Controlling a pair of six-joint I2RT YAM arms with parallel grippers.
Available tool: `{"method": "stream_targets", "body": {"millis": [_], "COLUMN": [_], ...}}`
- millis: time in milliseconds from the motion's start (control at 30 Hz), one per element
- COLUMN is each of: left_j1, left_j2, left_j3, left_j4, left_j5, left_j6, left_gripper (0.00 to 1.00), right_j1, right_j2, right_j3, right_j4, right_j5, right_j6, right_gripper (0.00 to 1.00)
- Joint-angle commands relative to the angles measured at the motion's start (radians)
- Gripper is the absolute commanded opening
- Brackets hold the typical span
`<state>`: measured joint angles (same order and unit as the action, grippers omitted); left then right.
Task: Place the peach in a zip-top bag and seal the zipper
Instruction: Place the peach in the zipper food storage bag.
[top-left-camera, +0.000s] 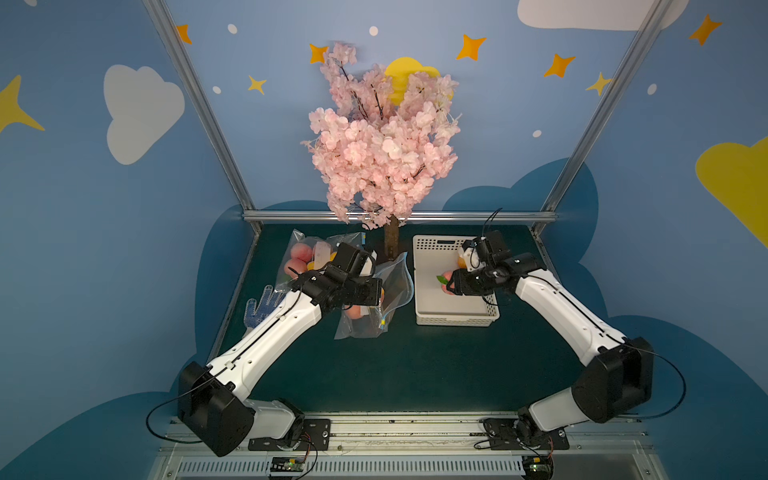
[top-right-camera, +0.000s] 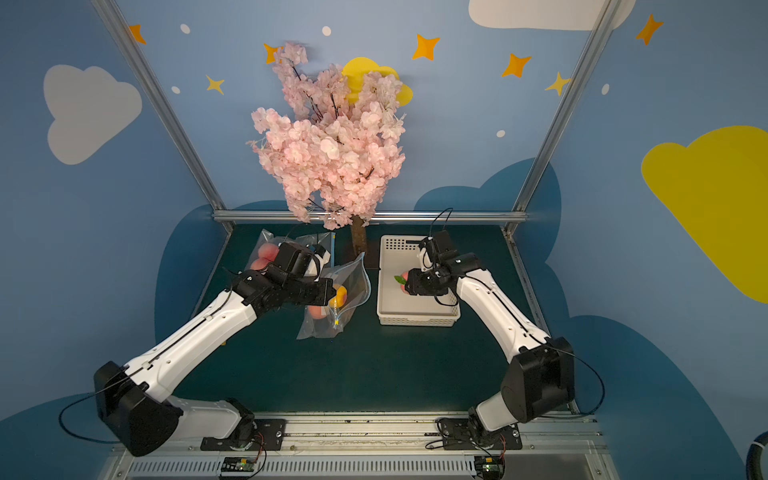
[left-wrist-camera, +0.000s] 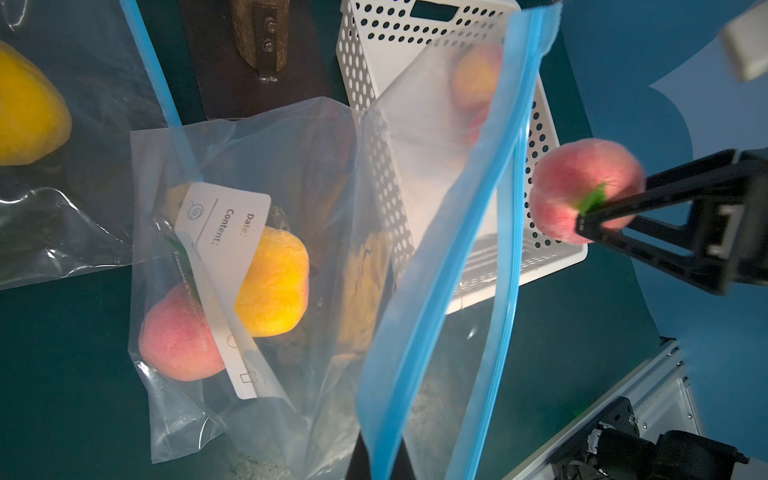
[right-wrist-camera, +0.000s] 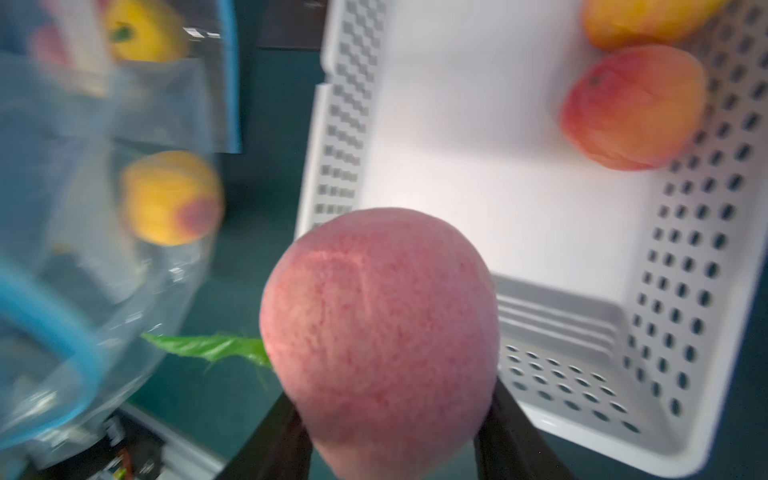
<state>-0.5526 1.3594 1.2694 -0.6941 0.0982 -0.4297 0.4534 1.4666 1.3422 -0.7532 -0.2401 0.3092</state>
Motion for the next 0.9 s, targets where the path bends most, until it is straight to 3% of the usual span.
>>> {"method": "stream_targets", "body": {"millis": [0, 167, 333, 400, 533, 733, 867], "left_j1": [0.003, 0.003, 0.002, 0.002, 0.002, 0.002, 0.002], "left_j2": [-0.009, -0.012, -0.019, -0.02, -0.026, -0.025, -0.025], "left_j3": [0.018, 0.025, 0.037, 0.052, 0.066, 0.059, 0.058], "left_j4": [0.011, 0.002, 0.003, -0.014, -0.052, -0.059, -0.055], "left_j5": [0.024, 0.018, 0.019, 0.009, -0.044, -0.064, -0.066], "left_j6": [-0.004, -0.019, -0.025, -0.019, -0.009, -0.001, -0.001], "left_gripper": [0.03, 0.03, 0.03, 0.03, 0.03, 0.03, 0.03], "right_j1": [0.063, 0.218, 0.305, 0.321, 0.315, 0.285, 0.196], "right_j2": [-0.06, -0.084, 0.038, 0.089, 0.078, -0.11, -0.142], "right_j3": [-0.026, -0.074, 0.014, 0.072, 0.125, -0.028, -0.053], "right_j4": [0.207, 0.423, 0.318, 0.227, 0.15, 0.378, 0.329], "right_j5": [-0.247, -0.206, -0.024, 0.06, 0.081, 0.046, 0.103], "right_j6": [0.026, 0.107, 0.087, 0.08, 0.081, 0.082, 0.112], "right_gripper": [0.49, 0.52, 0.55, 0.63, 0.85, 0.88, 0.88]}}
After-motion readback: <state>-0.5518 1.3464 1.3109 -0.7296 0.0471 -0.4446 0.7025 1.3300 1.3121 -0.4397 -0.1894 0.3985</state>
